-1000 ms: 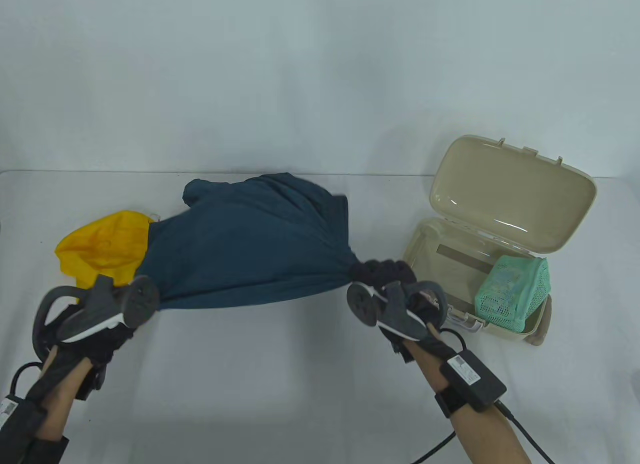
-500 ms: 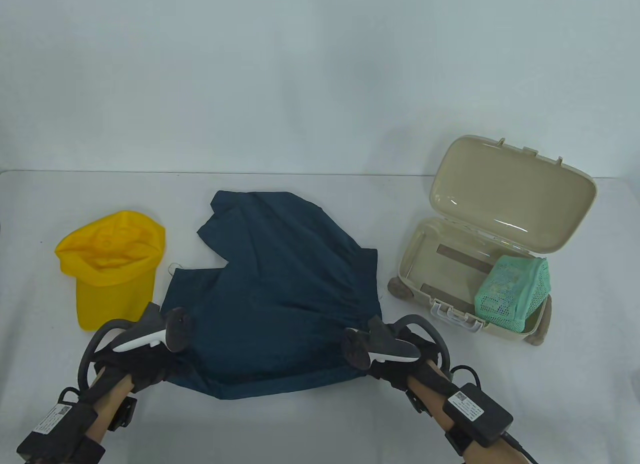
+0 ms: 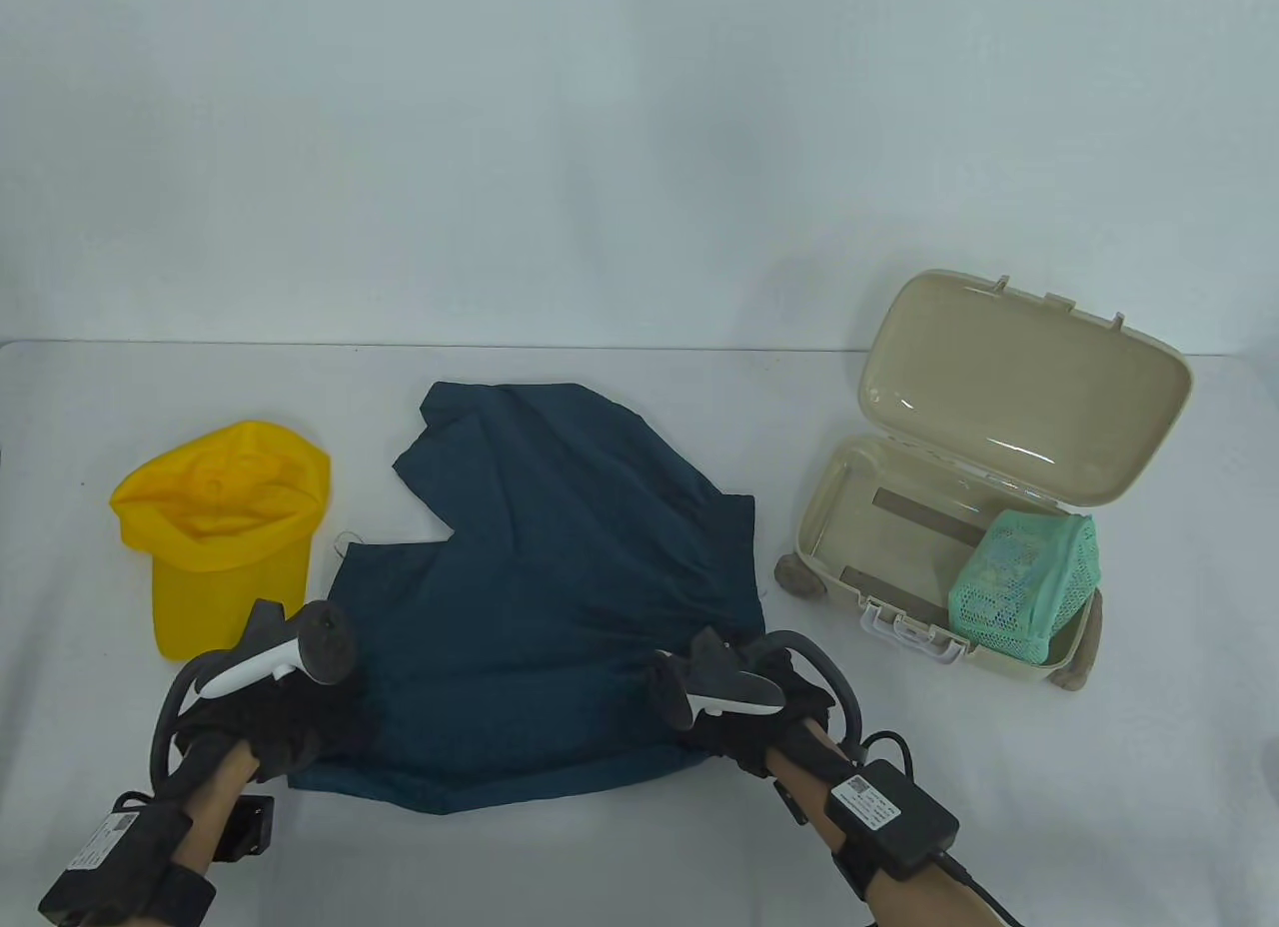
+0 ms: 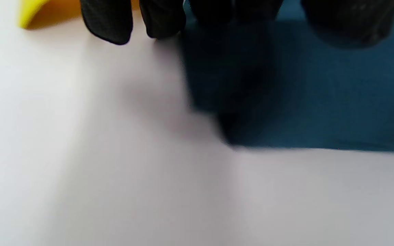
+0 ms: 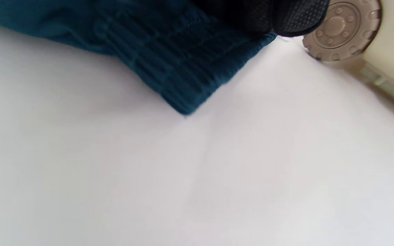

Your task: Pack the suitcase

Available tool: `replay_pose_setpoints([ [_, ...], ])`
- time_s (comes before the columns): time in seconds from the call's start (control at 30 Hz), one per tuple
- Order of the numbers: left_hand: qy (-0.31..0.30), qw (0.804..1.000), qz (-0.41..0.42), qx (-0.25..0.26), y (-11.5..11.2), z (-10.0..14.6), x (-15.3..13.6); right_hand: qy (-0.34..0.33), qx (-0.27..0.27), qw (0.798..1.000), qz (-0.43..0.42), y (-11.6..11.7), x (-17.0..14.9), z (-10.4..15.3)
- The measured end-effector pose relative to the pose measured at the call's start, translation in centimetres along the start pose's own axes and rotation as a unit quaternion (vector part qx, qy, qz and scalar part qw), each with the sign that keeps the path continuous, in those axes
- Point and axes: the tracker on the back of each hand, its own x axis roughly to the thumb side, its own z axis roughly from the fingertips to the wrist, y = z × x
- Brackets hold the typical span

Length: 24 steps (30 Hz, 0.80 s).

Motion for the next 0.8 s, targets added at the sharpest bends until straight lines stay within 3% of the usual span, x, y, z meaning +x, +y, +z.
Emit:
replay_pose_setpoints([
  [0.1,0.027,0.998,-0.061,-0.016,-1.3,-0.3,-0.4,0.004,0.008,1.0,-0.019,0.2,-0.2,0.0],
  [0.37,0.046,0.994,-0.094,-0.011,-0.3,-0.4,0.2,-0.001,0.015,1.0,-0.021,0.1,-0.3,0.2],
  [0.57,0.007,0.996,-0.06,0.065,4.5,0.9,1.9,0.01,-0.044,0.993,-0.107,-3.0,-2.5,0.5],
  [0.63,0.007,0.993,-0.051,0.102,7.2,0.5,3.1,0.025,-0.052,0.99,-0.126,-4.5,-3.4,-0.2],
  [0.8,0.007,0.989,-0.03,0.143,11.3,-2.1,6.2,0.067,-0.041,0.983,-0.167,-7.1,-5.2,-2.8],
])
